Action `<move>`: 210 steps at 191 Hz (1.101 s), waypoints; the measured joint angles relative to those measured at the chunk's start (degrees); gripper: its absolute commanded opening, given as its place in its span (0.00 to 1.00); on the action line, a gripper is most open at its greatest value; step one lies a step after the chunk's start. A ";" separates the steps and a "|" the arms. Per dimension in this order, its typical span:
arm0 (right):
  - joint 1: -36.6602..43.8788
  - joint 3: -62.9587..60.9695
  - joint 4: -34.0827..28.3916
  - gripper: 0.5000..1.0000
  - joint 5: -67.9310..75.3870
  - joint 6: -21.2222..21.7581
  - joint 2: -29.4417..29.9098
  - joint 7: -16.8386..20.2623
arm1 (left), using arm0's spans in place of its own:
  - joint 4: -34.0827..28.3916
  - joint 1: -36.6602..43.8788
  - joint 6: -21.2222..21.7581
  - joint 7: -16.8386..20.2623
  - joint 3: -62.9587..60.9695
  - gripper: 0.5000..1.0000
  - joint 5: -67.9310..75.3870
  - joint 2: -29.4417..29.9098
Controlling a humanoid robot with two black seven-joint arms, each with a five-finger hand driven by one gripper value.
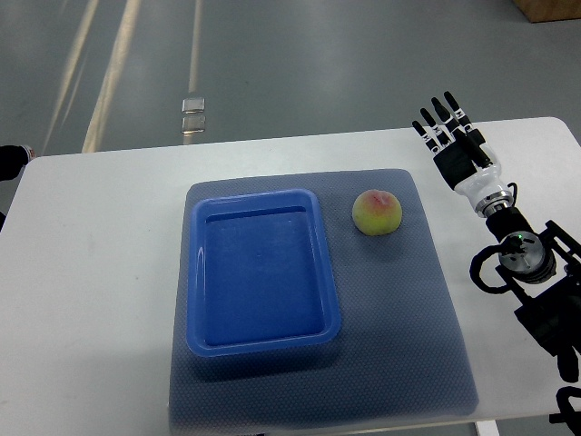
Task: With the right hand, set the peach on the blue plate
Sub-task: 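Move the right hand over the peach beside the blue tray, then close the right hand fingers around the peach and lift it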
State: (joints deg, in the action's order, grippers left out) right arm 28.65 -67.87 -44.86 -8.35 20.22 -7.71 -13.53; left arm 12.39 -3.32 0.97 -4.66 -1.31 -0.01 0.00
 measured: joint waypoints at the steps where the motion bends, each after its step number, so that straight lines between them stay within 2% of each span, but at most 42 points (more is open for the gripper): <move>1: 0.00 0.03 0.00 0.86 0.00 -0.01 0.00 0.00 | 0.00 0.00 0.00 0.00 0.00 1.00 0.00 0.00; 37: 0.39 1.06 -0.17 0.86 -0.32 -0.25 -0.42 0.37 | 0.00 -0.02 0.17 0.03 0.20 1.00 -0.07 0.00; 59: 4.43 5.31 -0.65 0.86 -5.96 -0.97 -1.86 0.62 | 0.05 -0.03 0.38 0.21 0.14 1.00 -0.08 0.00; 103: 18.97 26.74 -1.13 0.86 -38.76 -0.28 -12.91 1.17 | 0.36 -0.09 0.47 0.28 0.02 1.00 -0.09 0.00; 123: 27.42 38.88 -1.25 0.86 -48.64 1.89 -16.57 3.28 | 0.66 -0.08 0.17 0.24 -0.07 1.00 -0.09 0.00; 157: 36.55 54.70 -1.40 0.86 -51.57 3.23 -18.14 7.97 | 0.74 -0.08 -0.16 0.18 -0.10 1.00 -0.08 0.00; 210: 37.29 60.35 -4.95 0.86 -51.69 3.14 -19.02 8.65 | 0.75 -0.07 -0.19 0.18 -0.10 1.00 -0.08 0.00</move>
State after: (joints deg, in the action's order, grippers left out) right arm 65.95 -7.53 -49.81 -60.04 23.36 -26.73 -4.89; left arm 13.14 -3.40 0.78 -4.49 -1.41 -0.09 0.00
